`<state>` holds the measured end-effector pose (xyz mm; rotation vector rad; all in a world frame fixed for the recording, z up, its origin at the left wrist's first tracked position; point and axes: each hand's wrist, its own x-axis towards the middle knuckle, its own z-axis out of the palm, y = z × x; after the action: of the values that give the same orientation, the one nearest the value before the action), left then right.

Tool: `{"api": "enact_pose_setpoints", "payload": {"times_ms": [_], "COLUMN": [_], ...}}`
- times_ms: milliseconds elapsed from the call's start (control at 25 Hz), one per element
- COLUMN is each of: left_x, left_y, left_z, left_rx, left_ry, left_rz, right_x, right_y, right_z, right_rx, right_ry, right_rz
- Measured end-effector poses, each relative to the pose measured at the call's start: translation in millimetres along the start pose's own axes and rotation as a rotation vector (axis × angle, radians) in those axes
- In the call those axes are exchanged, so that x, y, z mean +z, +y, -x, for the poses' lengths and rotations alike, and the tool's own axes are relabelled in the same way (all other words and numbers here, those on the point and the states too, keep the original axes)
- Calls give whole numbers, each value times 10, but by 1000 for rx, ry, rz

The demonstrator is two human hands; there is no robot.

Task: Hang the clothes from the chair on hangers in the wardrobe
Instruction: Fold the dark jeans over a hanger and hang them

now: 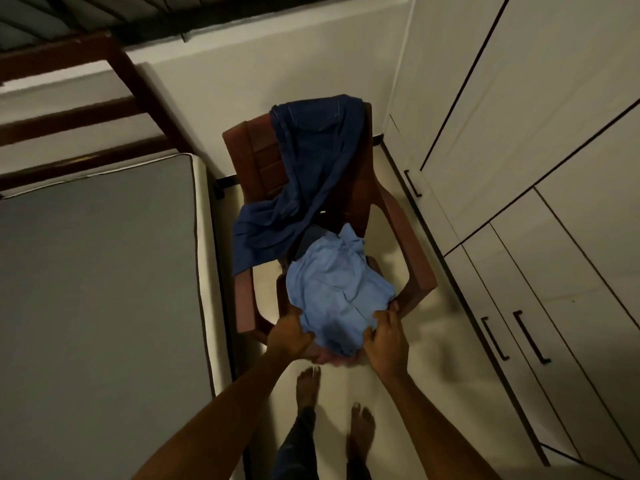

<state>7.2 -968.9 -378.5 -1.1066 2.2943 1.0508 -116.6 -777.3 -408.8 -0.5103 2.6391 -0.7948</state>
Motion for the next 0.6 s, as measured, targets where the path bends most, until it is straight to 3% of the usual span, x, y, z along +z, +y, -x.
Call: {"api": "enact_pose_setpoints", "payload": {"times_ms": [80,160,320,400,480,600], "left_x": [-20,-112,-415,-633,-726,-747], "left_y": [-49,-84,-281,-325,-384,-445], "left_z": [-411,-821,-1956,-2263,-2397,-2427], "left_rx": [7,56,-34,-113,-36,41], "left_ry": [-13,117,422,349,254,222], "left_rz": [-33,-150,-676,-871,-1087,-969], "right_x": [200,434,921,1144,1380,1677], "right_y": [-24,-43,-117,-167,-227,-365], "right_z": [-237,-506,-1151,-1403,-1581,-1681], "right_rx": [28,3,-27,-23,-35,-26], "right_ry": [-20,-17,-16,-27,-71,-121], "right_rz": [41,91,111,48,31,28]}}
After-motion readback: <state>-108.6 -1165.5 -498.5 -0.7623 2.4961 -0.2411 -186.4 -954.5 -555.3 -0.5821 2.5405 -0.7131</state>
